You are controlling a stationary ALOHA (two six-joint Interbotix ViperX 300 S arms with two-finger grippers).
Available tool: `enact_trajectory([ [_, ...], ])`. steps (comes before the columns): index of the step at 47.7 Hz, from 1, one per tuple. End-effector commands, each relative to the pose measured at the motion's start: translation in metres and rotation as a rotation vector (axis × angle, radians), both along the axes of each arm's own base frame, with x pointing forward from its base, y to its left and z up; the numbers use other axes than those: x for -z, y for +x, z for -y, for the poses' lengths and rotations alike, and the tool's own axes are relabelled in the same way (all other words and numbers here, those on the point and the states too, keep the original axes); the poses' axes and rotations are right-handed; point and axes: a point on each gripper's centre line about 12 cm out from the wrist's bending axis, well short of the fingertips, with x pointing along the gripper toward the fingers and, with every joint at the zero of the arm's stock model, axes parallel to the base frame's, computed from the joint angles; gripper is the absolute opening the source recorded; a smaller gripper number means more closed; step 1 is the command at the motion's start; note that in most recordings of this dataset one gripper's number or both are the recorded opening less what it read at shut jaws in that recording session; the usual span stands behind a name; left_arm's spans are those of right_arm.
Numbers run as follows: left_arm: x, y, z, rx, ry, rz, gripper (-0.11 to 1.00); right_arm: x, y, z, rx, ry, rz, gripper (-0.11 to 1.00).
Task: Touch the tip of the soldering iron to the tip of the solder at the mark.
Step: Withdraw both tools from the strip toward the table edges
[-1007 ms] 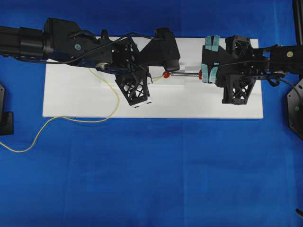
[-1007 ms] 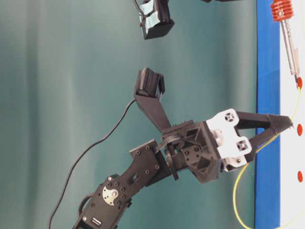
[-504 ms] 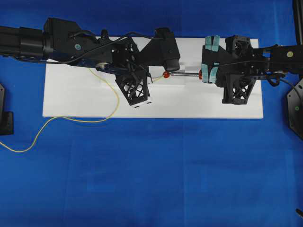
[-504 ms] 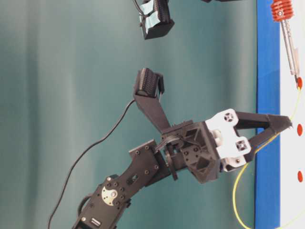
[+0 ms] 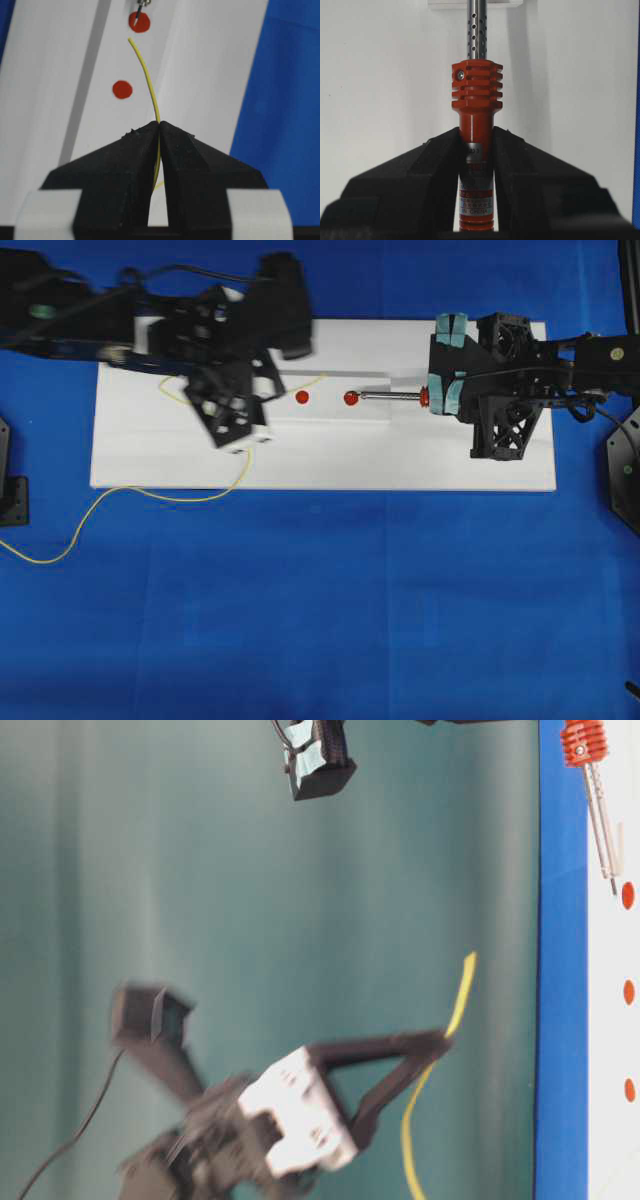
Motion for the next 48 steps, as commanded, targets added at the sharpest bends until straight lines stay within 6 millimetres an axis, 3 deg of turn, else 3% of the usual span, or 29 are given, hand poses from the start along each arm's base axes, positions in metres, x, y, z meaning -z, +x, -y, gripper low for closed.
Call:
enact_trajectory([
  [1, -0.021, -0.017, 0.002, -0.002, 0.01, 0.062, 0.01, -0.013, 0.006, 0.001, -0.004, -0.013, 0.047, 0.06],
  [9, -0.019, -0.036, 0.004, -0.013, 0.003, 0.102, 0.01, -0.015, 0.007, 0.002, -0.004, -0.014, 0.053, 0.06],
  [17, -0.019, -0.046, 0.008, -0.007, 0.006, 0.135, 0.01, -0.031, 0.003, 0.001, -0.004, -0.027, 0.096, 0.06],
  [32, -0.015, -0.06, 0.012, -0.002, 0.006, 0.149, 0.01, -0.07, -0.04, -0.008, 0.014, -0.052, 0.274, 0.06],
  [39, -0.014, -0.066, 0.015, 0.006, 0.005, 0.165, 0.01, -0.075, -0.057, -0.011, 0.047, -0.036, 0.323, 0.06],
  [48, -0.014, -0.072, 0.02, -0.001, -0.013, 0.189, 0.01, -0.072, -0.06, -0.013, 0.061, -0.023, 0.33, 0.06],
])
